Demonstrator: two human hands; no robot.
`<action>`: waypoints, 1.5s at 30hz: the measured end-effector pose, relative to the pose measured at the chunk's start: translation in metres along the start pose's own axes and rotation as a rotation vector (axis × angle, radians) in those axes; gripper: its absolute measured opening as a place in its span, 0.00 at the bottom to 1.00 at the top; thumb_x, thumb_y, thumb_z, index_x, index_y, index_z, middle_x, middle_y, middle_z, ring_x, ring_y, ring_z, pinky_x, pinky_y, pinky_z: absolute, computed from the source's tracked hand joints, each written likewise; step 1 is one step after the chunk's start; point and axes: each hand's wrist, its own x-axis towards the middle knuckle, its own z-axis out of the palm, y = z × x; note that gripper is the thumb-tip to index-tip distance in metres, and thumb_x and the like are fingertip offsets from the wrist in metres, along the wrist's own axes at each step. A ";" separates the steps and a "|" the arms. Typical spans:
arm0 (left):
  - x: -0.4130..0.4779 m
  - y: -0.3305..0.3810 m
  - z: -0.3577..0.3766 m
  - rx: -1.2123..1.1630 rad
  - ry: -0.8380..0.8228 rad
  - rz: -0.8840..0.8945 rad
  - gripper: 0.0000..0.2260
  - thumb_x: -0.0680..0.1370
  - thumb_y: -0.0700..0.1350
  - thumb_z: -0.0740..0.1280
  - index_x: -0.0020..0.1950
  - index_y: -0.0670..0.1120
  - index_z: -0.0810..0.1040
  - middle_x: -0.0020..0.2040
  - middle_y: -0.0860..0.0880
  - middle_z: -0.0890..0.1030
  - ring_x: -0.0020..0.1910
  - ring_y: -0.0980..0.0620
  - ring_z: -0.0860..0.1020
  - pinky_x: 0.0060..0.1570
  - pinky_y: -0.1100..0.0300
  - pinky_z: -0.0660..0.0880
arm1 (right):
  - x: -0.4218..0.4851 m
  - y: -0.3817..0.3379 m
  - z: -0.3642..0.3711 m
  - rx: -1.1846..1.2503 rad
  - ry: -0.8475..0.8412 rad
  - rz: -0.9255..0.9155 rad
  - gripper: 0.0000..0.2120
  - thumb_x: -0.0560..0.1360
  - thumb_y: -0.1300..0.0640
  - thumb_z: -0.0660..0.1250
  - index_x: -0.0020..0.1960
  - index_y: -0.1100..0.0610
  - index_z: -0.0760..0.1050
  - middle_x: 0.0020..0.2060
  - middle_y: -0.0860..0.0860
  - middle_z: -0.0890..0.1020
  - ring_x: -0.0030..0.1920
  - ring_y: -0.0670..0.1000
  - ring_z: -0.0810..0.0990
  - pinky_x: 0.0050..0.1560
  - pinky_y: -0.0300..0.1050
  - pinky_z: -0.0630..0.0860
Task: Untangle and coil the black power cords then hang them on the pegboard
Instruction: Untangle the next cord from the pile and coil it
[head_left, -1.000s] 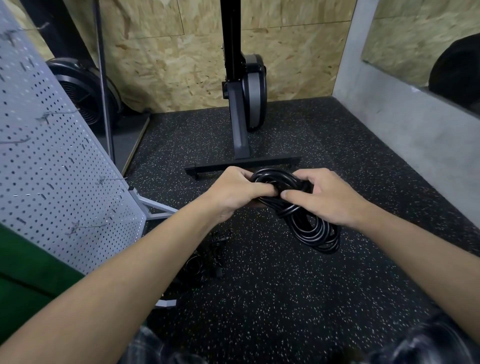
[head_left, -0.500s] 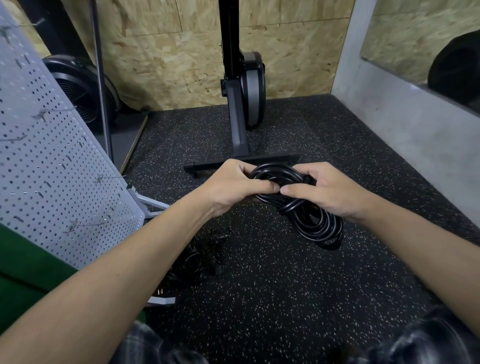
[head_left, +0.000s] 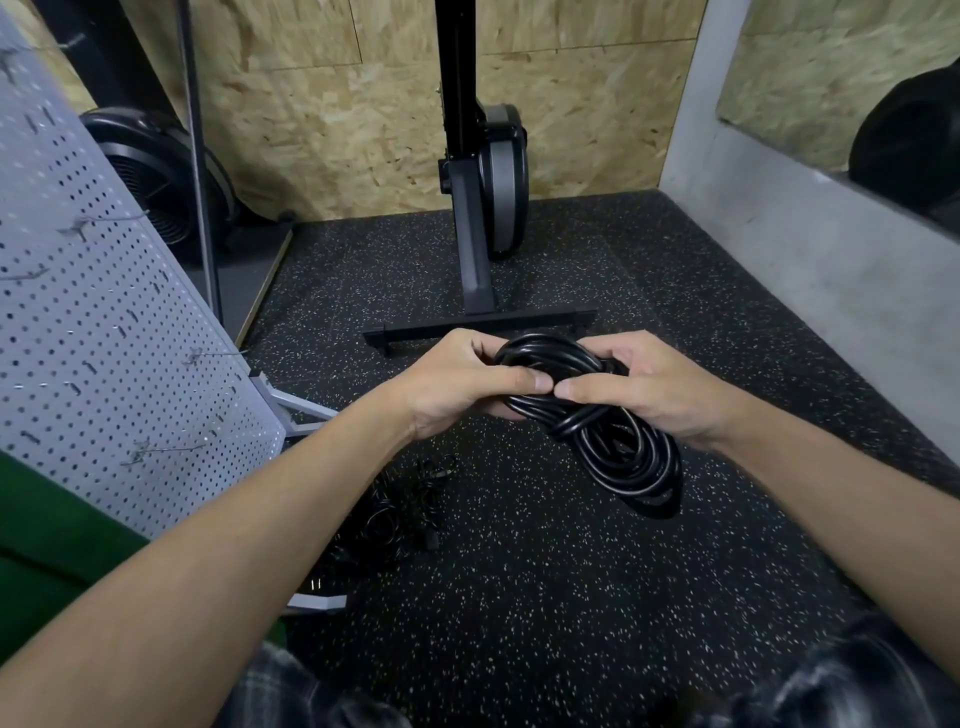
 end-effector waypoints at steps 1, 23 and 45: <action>-0.002 0.000 0.001 0.009 0.004 0.004 0.05 0.77 0.39 0.75 0.52 0.40 0.86 0.43 0.47 0.86 0.42 0.52 0.85 0.40 0.61 0.80 | 0.000 0.000 0.001 -0.012 0.007 0.010 0.08 0.79 0.58 0.72 0.57 0.58 0.84 0.49 0.54 0.88 0.51 0.54 0.88 0.52 0.45 0.81; 0.010 -0.001 0.021 -0.048 0.298 -0.191 0.07 0.73 0.35 0.76 0.51 0.37 0.87 0.51 0.39 0.88 0.54 0.42 0.86 0.56 0.52 0.84 | 0.009 0.014 0.007 -0.125 0.238 0.054 0.14 0.73 0.47 0.78 0.57 0.47 0.83 0.51 0.43 0.87 0.54 0.45 0.85 0.65 0.56 0.78; 0.003 0.008 0.018 0.244 0.115 0.060 0.06 0.71 0.39 0.68 0.36 0.37 0.77 0.33 0.48 0.73 0.34 0.53 0.70 0.35 0.61 0.66 | 0.006 0.012 0.005 0.047 0.022 0.073 0.13 0.78 0.57 0.74 0.61 0.57 0.83 0.54 0.54 0.88 0.56 0.54 0.87 0.62 0.52 0.82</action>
